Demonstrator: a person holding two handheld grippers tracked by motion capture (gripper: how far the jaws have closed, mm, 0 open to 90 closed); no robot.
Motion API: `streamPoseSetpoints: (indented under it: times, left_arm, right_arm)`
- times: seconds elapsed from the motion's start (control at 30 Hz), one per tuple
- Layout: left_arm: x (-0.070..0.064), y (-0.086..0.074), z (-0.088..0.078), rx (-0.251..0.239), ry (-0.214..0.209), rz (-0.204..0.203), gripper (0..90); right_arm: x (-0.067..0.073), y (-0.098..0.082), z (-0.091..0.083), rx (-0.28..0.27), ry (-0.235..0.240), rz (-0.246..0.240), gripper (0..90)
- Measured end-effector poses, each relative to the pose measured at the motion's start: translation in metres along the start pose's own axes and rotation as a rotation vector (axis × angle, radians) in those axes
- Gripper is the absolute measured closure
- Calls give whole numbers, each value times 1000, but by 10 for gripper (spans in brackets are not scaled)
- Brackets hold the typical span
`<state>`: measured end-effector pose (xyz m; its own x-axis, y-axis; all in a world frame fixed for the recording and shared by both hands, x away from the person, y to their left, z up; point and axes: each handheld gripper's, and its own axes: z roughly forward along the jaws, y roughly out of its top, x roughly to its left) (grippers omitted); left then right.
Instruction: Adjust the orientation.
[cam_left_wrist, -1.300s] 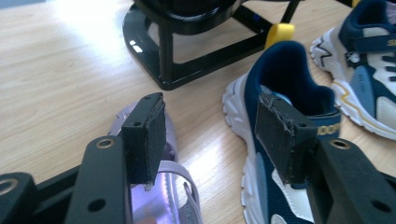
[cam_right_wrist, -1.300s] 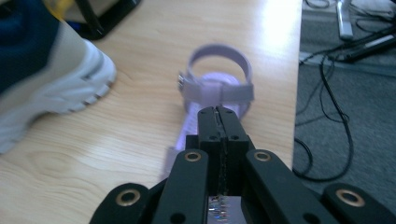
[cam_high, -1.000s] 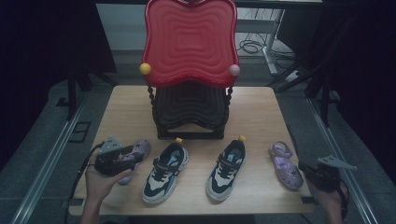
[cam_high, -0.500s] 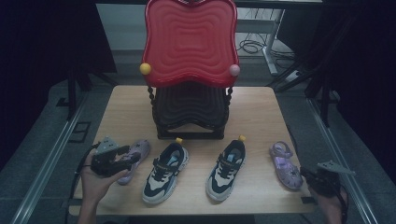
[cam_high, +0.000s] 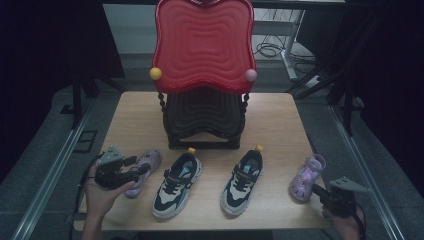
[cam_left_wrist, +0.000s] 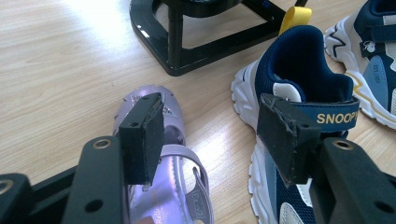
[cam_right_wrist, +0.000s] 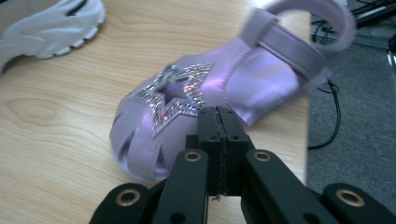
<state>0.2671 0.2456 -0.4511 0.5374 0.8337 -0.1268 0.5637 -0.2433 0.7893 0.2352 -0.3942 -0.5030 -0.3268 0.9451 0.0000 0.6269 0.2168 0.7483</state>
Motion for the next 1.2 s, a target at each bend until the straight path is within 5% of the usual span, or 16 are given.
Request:
streamPoseSetpoints:
  times: [0.43, 0.7, 1.0, 1.2]
  left_arm:
    - [5, -2, -2, -2, -1, -20, 412]
    - [5, -2, -1, 5, -4, -29, 412]
    - [7, -3, -3, 3, 0, -39, 413]
    - [8, -3, -5, -5, 4, -42, 414]
  right_arm:
    - [37, 15, 17, -6, 20, -71, 896]
    - [60, 24, 39, 14, -27, -73, 895]
    - [60, 34, 26, -47, 4, -56, 894]
    - [25, 41, -10, -152, -14, 19, 894]
